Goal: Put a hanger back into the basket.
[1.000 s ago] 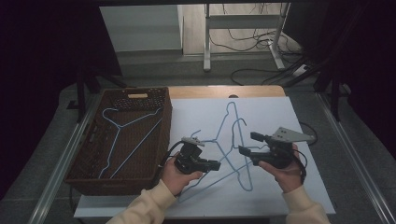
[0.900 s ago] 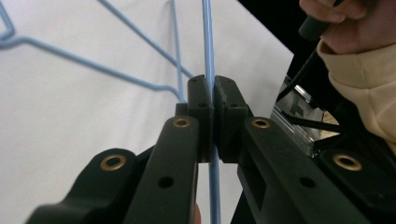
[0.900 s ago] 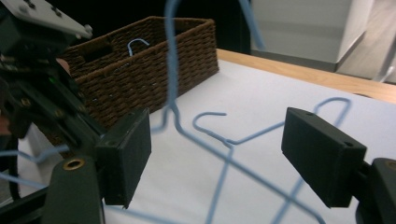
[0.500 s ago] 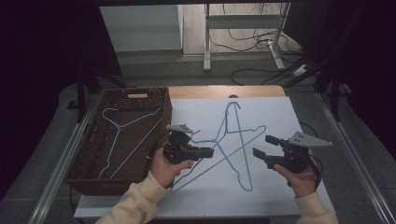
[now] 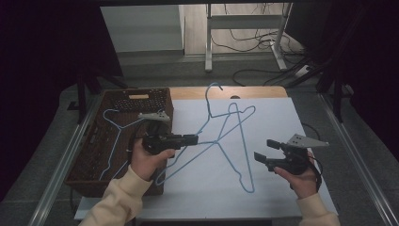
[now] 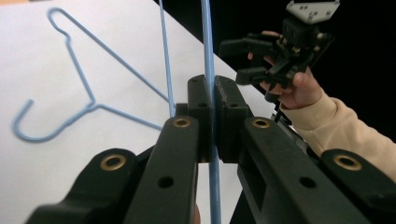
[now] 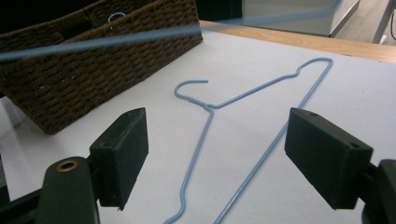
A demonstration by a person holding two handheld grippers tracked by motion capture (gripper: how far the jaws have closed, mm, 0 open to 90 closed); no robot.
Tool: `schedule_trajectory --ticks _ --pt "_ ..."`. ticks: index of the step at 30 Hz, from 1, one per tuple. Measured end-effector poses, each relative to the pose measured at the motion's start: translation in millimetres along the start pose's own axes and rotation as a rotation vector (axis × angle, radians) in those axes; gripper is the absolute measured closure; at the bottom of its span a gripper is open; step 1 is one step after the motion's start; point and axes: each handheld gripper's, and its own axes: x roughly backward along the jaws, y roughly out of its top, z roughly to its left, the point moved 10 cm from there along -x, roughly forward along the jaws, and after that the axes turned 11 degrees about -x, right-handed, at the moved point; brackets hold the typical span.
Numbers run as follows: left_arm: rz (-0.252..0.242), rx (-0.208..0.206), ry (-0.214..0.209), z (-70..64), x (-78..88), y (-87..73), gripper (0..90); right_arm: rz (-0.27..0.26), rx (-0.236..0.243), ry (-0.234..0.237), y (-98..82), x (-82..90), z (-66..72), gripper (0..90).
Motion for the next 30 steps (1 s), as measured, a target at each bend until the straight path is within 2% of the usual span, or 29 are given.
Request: schedule_trajectory --ticks 5,9,13,18,30 --pt "-0.022 -0.004 0.024 3.9 20.5 3.0 86.4 0.028 0.012 -0.008 -4.9 -3.4 -0.4 21.8" --pt "-0.045 -0.005 0.045 9.0 40.7 4.1 86.4 0.031 0.015 -0.013 -5.3 -3.7 -0.5 21.8" --pt "-0.073 0.001 0.075 18.0 63.2 3.3 86.4 0.032 0.013 -0.018 -5.6 -3.5 -1.8 21.8" --pt "-0.084 0.015 0.113 31.1 86.6 -1.9 86.4 0.039 0.015 -0.023 -6.7 -4.5 -2.6 21.8" --pt "-0.116 0.063 0.186 60.2 128.7 -17.4 86.4 0.057 0.008 -0.028 -10.9 -8.3 -4.6 21.5"
